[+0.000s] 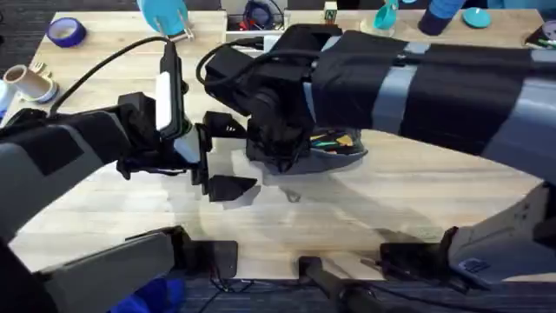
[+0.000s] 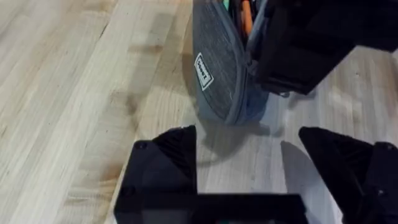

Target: Unzip the bag, pick up the pens from the table one at a time and place them inside, then zip the bag closed.

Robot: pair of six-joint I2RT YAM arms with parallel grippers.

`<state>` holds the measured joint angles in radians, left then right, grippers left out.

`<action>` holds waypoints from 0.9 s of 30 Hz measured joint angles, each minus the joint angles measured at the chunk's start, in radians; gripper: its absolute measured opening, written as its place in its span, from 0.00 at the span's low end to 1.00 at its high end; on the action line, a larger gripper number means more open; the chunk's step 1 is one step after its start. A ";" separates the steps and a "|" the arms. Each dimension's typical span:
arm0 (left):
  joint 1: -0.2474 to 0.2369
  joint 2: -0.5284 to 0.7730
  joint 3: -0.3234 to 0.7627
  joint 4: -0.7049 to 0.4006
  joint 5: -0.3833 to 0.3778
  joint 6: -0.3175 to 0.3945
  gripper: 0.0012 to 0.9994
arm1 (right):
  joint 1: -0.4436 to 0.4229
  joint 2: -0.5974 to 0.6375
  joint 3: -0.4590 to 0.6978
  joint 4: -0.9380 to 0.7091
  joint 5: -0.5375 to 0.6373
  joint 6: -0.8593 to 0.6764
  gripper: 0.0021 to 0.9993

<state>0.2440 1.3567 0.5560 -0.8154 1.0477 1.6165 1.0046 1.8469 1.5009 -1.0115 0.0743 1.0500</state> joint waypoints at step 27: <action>0.000 0.000 0.000 0.000 0.000 0.000 0.99 | -0.184 0.000 0.000 -0.005 -0.445 -0.382 0.03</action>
<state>0.2440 1.3567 0.5560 -0.8151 1.0477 1.6165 0.8204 1.8469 1.5009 -1.0160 -0.3711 0.6677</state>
